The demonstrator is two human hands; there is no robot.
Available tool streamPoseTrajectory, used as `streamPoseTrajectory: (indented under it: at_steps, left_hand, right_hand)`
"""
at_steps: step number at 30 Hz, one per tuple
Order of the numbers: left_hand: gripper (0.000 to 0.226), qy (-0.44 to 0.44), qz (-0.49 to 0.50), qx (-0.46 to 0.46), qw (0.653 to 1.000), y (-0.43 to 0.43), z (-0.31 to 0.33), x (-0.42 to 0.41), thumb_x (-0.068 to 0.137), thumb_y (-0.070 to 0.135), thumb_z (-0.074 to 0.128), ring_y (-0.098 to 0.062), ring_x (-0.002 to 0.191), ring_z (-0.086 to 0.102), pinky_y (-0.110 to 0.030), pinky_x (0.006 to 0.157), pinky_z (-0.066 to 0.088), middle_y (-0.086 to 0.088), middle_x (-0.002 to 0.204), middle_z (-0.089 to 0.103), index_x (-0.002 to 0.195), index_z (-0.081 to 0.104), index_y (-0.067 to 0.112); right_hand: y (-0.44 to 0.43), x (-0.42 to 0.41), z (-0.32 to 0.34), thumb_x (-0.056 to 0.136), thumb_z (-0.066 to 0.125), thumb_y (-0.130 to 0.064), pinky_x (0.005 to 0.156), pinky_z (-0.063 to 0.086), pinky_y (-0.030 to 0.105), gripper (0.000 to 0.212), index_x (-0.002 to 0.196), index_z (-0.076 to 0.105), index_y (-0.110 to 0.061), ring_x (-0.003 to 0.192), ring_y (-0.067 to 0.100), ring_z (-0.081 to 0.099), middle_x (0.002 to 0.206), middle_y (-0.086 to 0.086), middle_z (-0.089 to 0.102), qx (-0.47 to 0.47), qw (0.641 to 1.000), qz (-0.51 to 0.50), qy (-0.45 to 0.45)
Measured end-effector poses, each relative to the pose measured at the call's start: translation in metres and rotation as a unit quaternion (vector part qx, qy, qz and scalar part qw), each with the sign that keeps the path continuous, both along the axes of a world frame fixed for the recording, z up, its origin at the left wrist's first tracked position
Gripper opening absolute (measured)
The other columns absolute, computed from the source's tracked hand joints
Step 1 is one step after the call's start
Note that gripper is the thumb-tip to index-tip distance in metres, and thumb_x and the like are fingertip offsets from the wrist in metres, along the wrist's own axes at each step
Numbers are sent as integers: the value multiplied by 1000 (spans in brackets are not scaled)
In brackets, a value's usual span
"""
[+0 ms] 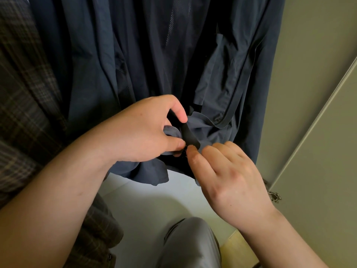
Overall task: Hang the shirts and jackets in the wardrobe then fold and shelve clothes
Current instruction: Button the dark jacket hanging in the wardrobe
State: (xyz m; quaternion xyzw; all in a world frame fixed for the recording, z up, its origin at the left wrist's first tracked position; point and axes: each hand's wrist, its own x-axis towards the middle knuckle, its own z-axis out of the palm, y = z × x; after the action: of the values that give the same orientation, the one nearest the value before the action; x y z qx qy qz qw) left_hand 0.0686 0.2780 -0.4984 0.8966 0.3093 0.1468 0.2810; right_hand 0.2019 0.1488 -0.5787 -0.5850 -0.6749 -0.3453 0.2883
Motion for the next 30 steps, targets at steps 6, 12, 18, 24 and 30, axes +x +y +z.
streamPoseTrajectory:
  at_steps: [6, 12, 18, 24, 30]
  left_hand:
    - [36, 42, -48, -70, 996, 10, 0, 0, 82, 19, 79, -10, 69, 72, -32, 67, 56, 6, 78, 77, 103, 54, 34]
    - [32, 11, -48, -155, 987, 13, 0, -1, 81, 10, 80, -10, 64, 71, -17, 56, 51, -4, 76, 77, 102, 57, 20]
    - [13, -40, -55, -140, 988, 13, 0, -3, 83, 17, 79, -18, 69, 66, -33, 69, 53, -13, 78, 74, 83, 68, 23]
    - [19, -57, -43, -171, 983, 13, 2, -5, 75, 42, 74, -11, 82, 67, -30, 79, 45, -3, 90, 77, 91, 72, 30]
    - [17, -56, -9, -164, 985, 16, -5, -4, 88, 25, 72, 0, 69, 62, -23, 67, 44, 8, 92, 76, 101, 67, 34]
  right_hand:
    - [0, -1, -2, 102, 37, -2, 51, 37, 37, 39, 86, 72, 1, 53, 25, 35, 63, 6, 42, -8, 1000, 16, 0]
    - [-1, 0, -8, 102, 43, -2, 51, 37, 38, 32, 94, 73, 5, 54, 25, 35, 63, 7, 41, 11, 1000, 19, 17]
    - [2, 4, -13, 90, 64, 2, 55, 38, 40, 15, 102, 73, 3, 58, 25, 36, 66, 8, 43, 6, 995, 22, 93]
    - [8, 3, -17, 87, 67, 3, 57, 38, 39, 18, 104, 72, 3, 59, 27, 38, 67, 7, 44, 17, 993, 32, 112]
    - [13, 2, -18, 93, 64, -13, 56, 37, 42, 19, 102, 72, 2, 61, 27, 37, 70, 8, 43, 53, 991, 61, 104]
